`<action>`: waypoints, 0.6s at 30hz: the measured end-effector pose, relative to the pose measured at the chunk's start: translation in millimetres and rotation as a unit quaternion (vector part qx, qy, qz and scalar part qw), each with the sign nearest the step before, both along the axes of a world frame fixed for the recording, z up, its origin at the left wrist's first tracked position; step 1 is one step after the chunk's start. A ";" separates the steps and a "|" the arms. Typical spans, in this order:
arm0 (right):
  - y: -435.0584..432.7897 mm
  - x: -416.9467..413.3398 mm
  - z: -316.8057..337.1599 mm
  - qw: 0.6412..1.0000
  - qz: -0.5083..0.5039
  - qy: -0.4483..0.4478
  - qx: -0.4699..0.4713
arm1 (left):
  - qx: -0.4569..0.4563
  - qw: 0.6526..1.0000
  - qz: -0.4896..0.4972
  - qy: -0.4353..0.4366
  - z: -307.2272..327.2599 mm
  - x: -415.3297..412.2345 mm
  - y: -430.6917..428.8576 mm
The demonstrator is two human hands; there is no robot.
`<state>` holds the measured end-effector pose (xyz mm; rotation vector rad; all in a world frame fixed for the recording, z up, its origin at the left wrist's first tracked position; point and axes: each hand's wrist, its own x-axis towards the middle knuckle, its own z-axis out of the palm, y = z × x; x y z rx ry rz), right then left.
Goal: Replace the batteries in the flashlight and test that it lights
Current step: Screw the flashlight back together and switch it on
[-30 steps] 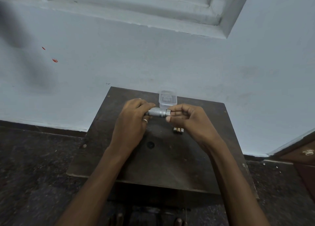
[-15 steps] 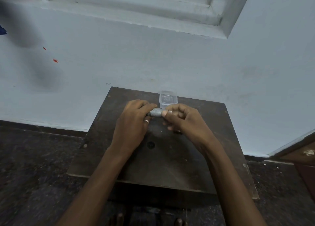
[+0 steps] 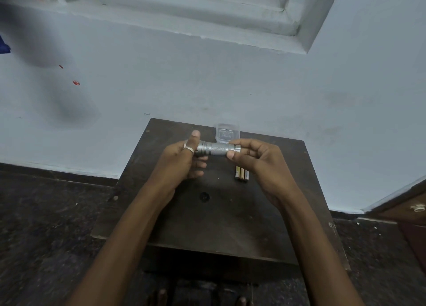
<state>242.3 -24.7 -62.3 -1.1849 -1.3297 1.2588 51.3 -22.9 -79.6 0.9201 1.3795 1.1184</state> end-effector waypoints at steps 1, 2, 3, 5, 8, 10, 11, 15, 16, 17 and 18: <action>0.2 -0.9 -0.8 1.000 0.008 0.002 -0.008 | 0.002 1.000 0.006 -0.020 0.5 0.0 0.2; 0.6 -1.8 -2.0 1.000 0.016 0.009 -0.023 | 0.008 0.999 0.014 -0.040 0.7 -0.3 0.3; 0.5 -3.1 -2.5 0.999 0.022 0.012 -0.042 | 0.014 0.998 0.020 -0.057 0.9 -0.1 0.2; 0.4 -5.8 -2.4 0.997 0.019 -0.005 -0.072 | 0.025 0.996 0.027 -0.078 1.7 0.1 -0.4; -1.8 -8.7 2.9 0.993 0.002 -0.060 -0.103 | 0.034 0.995 0.029 -0.090 2.0 2.0 -0.4; -1.8 -9.1 4.2 0.989 -0.007 -0.085 -0.117 | 0.037 0.994 0.029 -0.099 3.2 2.6 -0.5; -1.6 -9.4 4.7 0.989 -0.012 -0.084 -0.124 | 0.038 0.994 0.030 -0.103 3.8 3.1 -0.3; 1.3 -2.7 2.0 0.996 -0.017 -0.032 -0.085 | 0.041 0.993 0.041 -0.103 3.3 5.0 0.4; 2.1 0.9 1.6 0.998 -0.004 -0.023 -0.064 | 0.041 0.993 0.044 -0.100 2.5 4.8 0.7; 2.6 4.3 1.3 0.999 0.008 -0.013 -0.049 | 0.041 0.993 0.046 -0.098 2.1 4.4 1.2; 3.1 6.6 0.8 0.999 0.018 -0.009 -0.039 | 0.042 0.993 0.046 -0.097 1.8 4.1 1.4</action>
